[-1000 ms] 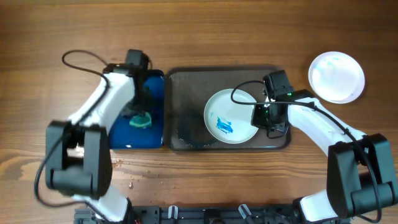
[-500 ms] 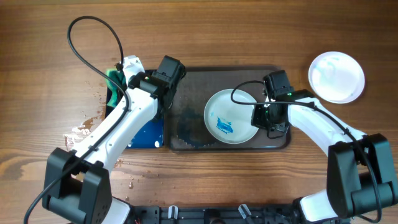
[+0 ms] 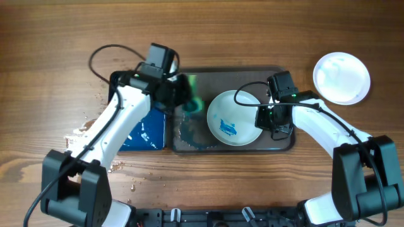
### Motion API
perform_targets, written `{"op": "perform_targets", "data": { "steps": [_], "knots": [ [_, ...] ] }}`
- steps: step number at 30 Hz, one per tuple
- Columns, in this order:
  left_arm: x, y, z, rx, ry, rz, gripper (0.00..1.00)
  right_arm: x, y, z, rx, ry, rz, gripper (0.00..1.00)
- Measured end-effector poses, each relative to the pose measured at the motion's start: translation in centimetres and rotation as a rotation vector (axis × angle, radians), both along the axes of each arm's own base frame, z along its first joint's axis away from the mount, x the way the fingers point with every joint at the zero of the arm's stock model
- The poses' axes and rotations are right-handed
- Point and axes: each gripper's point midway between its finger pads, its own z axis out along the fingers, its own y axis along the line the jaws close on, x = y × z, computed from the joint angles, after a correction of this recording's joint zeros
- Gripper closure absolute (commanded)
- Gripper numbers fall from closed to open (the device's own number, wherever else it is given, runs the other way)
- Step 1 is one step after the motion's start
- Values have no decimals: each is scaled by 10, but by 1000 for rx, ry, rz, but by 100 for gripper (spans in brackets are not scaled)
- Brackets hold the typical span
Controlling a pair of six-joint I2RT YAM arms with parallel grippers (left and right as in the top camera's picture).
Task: Clean dirty plates on tray and stack at the side
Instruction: 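Scrub the blue stain on the held plate with the left-gripper sponge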
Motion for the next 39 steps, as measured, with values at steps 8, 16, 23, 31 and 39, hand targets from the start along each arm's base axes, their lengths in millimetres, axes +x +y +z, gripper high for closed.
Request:
{"op": "perform_targets", "data": {
  "steps": [8,16,23,31,39],
  "knots": [
    [-46,-112,-41,-266,146,-343,96,10,8,3,43,-38,5,96],
    [-46,-134,-69,-342,121,-474,96,8,12,3,71,-29,2,96],
    [-51,-138,-108,-324,259,-394,96,-1,11,0,69,17,-13,96],
    [-36,-51,-114,52,332,-153,96,-2,17,1,96,21,-9,96],
    [-47,-110,-108,-190,259,-366,96,-3,11,0,77,29,-21,96]
  ]
}}
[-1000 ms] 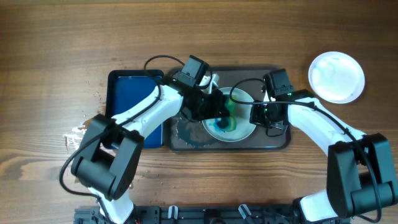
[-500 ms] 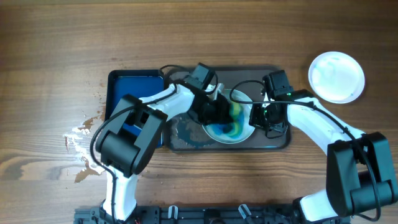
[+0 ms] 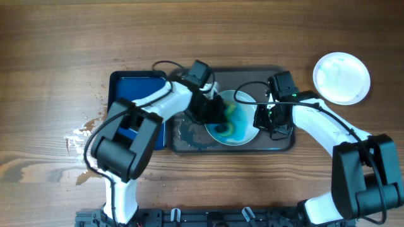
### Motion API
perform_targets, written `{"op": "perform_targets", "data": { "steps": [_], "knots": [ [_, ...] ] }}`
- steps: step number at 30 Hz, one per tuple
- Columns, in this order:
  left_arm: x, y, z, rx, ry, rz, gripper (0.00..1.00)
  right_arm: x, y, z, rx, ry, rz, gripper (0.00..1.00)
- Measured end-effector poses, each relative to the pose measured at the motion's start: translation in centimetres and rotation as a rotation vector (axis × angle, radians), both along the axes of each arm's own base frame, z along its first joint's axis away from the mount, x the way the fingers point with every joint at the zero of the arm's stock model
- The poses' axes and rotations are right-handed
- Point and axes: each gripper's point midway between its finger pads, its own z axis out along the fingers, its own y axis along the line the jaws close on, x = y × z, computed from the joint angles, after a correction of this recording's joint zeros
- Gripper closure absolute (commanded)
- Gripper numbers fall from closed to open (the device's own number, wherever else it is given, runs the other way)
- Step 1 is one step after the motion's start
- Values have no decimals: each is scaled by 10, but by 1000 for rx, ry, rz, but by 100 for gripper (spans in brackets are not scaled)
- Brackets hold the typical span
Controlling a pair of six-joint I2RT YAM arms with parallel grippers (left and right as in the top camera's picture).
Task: Clean dirty plates on tray and stack at the side
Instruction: 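Scrub the blue stain on the held plate with the left-gripper sponge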
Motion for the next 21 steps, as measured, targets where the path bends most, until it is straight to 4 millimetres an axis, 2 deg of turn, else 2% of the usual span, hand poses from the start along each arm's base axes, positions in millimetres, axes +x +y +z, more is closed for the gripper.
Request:
{"op": "perform_targets", "data": {
  "steps": [2,5,8,11,13,15,17,19,21],
  "knots": [
    [-10,-28,1,-82,8,-38,96,-1,-3,-1,-12,7,-4,96],
    [-13,-48,3,-141,10,-30,96,-3,-4,-1,-17,13,-4,96],
    [-7,-60,7,-196,8,-2,96,-4,-4,-1,-18,17,-5,96],
    [0,-60,4,-171,17,60,96,-6,-4,0,-20,26,-4,96],
    [1,-53,-1,-125,32,90,96,-6,-4,0,-17,29,-4,97],
    [12,-25,-4,-3,51,177,96,-7,-3,0,-14,31,-3,96],
    [29,18,-5,147,43,283,96,-7,-3,0,-11,33,-2,96],
    [30,40,-6,226,45,308,96,-7,-1,0,-4,34,-1,96],
    [28,50,-6,279,40,301,96,-9,4,1,16,39,9,96]
  ]
}}
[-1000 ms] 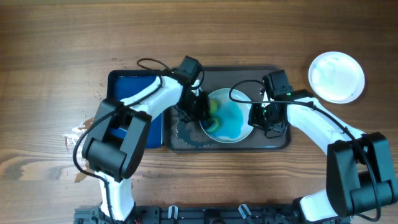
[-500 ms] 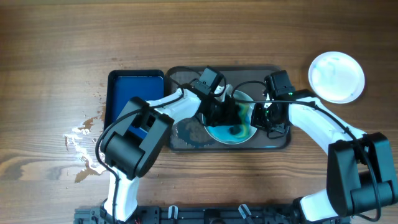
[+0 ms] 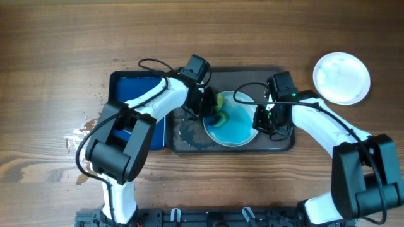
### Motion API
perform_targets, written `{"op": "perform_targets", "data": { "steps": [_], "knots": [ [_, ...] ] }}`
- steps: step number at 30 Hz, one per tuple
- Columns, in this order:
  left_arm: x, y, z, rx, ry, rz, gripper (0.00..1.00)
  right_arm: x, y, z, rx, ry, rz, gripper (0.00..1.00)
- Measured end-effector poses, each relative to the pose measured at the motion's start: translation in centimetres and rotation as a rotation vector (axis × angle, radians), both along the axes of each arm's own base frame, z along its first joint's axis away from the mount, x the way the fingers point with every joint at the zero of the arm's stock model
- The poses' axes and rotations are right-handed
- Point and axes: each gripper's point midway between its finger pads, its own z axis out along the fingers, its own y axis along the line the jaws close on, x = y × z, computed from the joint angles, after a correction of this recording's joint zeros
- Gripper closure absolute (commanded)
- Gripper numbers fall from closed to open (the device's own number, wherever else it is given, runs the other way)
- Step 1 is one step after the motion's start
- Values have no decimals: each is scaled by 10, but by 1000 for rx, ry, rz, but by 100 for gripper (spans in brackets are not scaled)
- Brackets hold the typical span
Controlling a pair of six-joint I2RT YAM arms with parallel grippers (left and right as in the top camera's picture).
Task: Clean dirty plates on tray and stack at the side
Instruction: 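Scrub the blue stain on the held plate with the left-gripper sponge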
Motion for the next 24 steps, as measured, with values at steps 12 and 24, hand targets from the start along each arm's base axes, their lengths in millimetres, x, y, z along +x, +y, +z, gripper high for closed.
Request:
{"op": "perform_targets", "data": {
  "steps": [12,24],
  "knots": [
    [-87,-83,6,-382,14,-551,96,-4,-7,-2,-30,15,-6,96],
    [-24,-92,4,-378,-40,-205,96,-1,-8,-1,-35,5,-10,96]
  ]
}}
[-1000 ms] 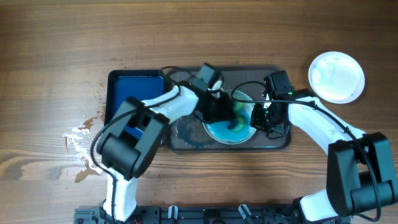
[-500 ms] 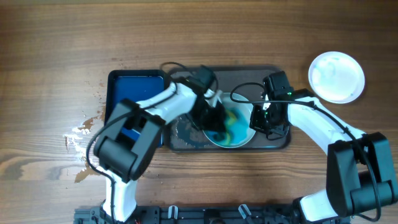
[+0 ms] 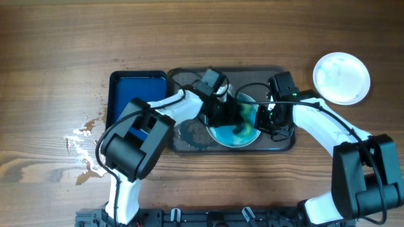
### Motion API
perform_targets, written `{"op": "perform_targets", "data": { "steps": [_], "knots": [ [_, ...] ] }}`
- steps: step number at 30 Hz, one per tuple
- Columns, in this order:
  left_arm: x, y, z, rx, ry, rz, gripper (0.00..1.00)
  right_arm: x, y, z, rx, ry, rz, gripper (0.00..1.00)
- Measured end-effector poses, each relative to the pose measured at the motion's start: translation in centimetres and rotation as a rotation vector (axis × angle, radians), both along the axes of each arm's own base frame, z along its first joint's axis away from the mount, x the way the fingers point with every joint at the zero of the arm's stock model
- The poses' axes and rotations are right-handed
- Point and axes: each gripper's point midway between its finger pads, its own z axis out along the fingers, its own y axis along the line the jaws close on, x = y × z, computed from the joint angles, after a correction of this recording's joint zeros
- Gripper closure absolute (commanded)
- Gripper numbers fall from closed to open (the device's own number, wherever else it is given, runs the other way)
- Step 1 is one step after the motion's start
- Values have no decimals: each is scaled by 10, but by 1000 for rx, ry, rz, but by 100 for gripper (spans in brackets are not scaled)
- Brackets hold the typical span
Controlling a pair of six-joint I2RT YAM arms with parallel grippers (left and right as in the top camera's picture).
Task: Clean dirty plates on tray and stack at the side
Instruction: 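Scrub the blue stain on the held plate with the left-gripper sponge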
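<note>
A dark tray (image 3: 189, 144) lies mid-table with one dirty plate (image 3: 228, 133) on it, its inside smeared blue. My left gripper (image 3: 235, 113) is shut on a yellow-green sponge (image 3: 247, 112), pressed onto the right half of the plate. At the plate's right rim sits my right gripper (image 3: 264, 118), which seems shut on that rim, though its fingertips are partly hidden. A clean white plate (image 3: 341, 77) rests on the table at the far right.
A blue basin (image 3: 129, 94) of blue liquid stands against the tray's left edge. White spill marks and crumbs (image 3: 81, 135) dot the wood left of it. Cables loop over both arms above the tray.
My left gripper and the sponge have shifted from the plate's left edge to its right half. The blue smear looks streakier. The right arm is unmoved.
At first the left gripper held the sponge over the tray's left part, beside the basin, and the plate showed one blue blot. Then the sponge lay on the plate's middle, then at its left edge with blue spread over it, and now at its right.
</note>
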Motion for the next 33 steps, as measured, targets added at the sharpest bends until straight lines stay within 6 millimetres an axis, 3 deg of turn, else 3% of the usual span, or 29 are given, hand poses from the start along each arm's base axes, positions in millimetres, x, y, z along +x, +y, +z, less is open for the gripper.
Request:
{"op": "perform_targets", "data": {
  "steps": [4,9,12,17,19,20,23,26,29,32,33],
  "knots": [
    [34,32,0,74,10,160,96,0,1,0,4,2,1,96],
    [33,65,2,186,19,185,96,-1,3,1,17,3,3,96],
    [20,89,12,287,-4,170,96,0,5,1,26,2,4,96],
    [22,140,90,394,-207,220,96,0,5,1,24,2,5,96],
    [18,182,116,506,-266,289,96,0,5,1,24,1,5,96],
    [16,214,120,583,-249,346,96,0,5,1,24,2,5,96],
    [27,265,114,666,-212,455,96,0,5,1,25,2,5,96],
    [38,313,94,734,-145,543,96,0,5,1,24,2,5,96],
    [38,332,63,773,-55,537,96,0,5,1,24,2,5,96],
    [40,332,33,793,-7,490,96,-1,5,1,24,4,5,96],
    [41,332,27,796,-3,485,80,-1,4,1,23,6,5,95]
  ]
}}
